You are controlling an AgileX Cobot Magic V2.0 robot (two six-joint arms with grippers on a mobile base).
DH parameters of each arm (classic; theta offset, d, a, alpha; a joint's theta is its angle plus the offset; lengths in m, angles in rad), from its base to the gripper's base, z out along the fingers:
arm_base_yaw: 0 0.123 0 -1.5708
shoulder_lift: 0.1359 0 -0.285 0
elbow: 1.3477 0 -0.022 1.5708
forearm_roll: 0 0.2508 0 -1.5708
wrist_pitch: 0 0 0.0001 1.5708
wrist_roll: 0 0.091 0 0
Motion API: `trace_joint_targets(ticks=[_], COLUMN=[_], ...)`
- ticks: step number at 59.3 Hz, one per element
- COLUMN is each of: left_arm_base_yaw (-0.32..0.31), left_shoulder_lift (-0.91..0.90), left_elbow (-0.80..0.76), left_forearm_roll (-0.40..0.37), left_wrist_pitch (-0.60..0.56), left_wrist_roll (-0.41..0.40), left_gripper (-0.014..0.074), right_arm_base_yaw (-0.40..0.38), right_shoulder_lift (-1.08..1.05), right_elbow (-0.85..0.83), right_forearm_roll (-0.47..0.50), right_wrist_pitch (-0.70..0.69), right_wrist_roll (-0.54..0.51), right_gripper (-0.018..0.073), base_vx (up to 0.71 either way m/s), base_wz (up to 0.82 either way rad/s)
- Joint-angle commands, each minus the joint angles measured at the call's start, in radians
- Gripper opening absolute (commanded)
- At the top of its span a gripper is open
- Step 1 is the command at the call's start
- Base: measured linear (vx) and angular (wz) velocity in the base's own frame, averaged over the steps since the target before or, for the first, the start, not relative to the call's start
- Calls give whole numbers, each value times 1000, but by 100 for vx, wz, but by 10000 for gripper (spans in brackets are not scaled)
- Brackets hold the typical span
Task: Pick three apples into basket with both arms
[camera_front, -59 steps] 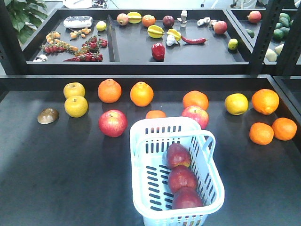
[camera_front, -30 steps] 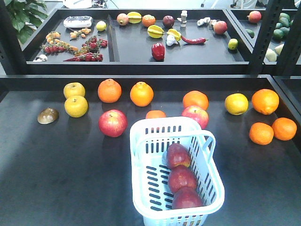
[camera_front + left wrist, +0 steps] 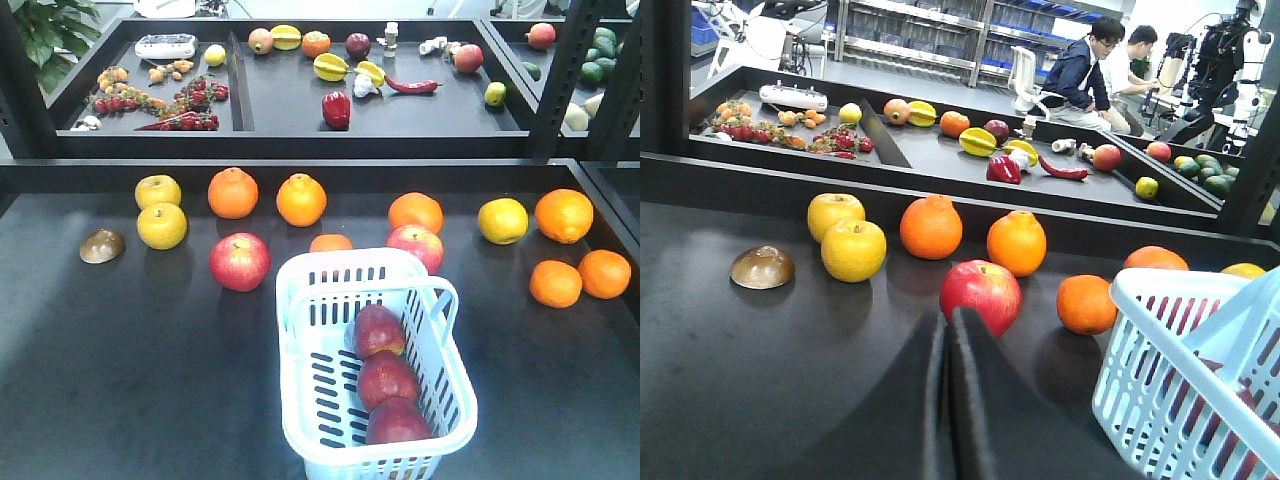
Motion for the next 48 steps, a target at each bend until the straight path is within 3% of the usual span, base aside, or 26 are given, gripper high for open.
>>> trace_joint_targets(ticks=[1, 48], left_arm_base_yaw=[1, 1], left_shoulder_lift=[-14, -14], left_elbow=[-25, -25], left_forearm_roll=[-2, -2], left_wrist_pitch=[-81, -81], left_wrist_roll=[-9, -9], left_gripper=[-6, -6], right_arm_base_yaw=[-6, -6], right_shoulder_lift=[-13, -13], right_elbow=[14, 14], right_forearm_roll=[-4, -4], right_wrist_pitch=[-72, -72], right_wrist_roll=[0, 0], right_gripper=[-5, -5], base_vx=[0, 0], base_wz=[0, 0])
